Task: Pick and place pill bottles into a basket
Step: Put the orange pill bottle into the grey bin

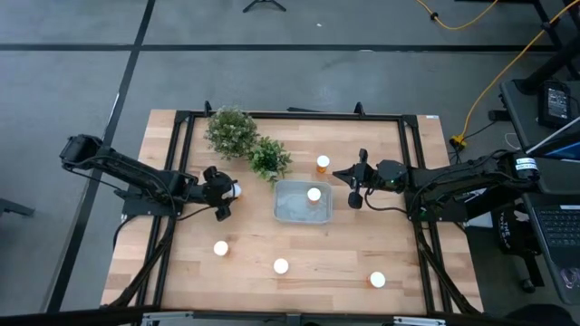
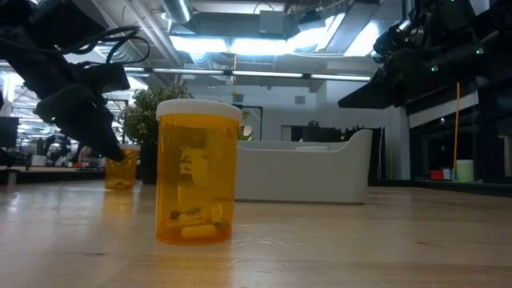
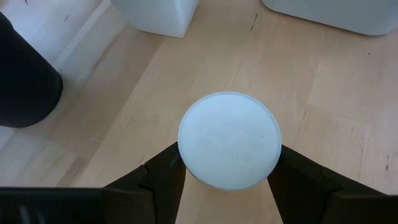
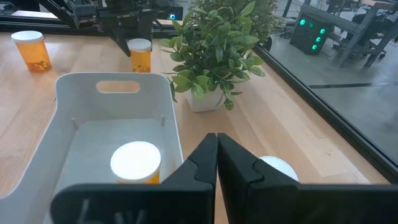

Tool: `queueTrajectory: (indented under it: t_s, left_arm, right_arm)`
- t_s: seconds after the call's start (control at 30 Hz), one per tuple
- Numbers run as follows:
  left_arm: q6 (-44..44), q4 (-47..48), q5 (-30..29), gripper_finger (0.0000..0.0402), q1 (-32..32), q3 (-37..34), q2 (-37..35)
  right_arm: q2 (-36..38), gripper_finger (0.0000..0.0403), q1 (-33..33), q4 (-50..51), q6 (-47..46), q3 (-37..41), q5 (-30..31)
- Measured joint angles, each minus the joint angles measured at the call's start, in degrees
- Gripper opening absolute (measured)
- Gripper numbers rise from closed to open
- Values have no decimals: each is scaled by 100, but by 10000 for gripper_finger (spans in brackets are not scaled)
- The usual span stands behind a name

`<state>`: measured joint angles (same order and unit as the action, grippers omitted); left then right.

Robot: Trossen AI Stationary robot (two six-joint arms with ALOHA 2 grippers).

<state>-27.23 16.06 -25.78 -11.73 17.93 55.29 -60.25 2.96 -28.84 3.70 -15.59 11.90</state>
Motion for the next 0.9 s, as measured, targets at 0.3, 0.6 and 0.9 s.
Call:
queueTrajectory:
  t_s: [0.3, 0.6, 0.9]
  left_arm:
    - [44, -494, 439, 200, 0, 0, -13]
    - [356, -582, 455, 200, 0, 467, -22]
    - [1347, -558, 537, 200, 0, 1358, -22]
  right_arm:
    - [0, 16, 0, 0, -15, 0, 0]
    - [0, 17, 0, -2, -20, 0, -1]
    - [0, 17, 0, -2, -22, 0, -1]
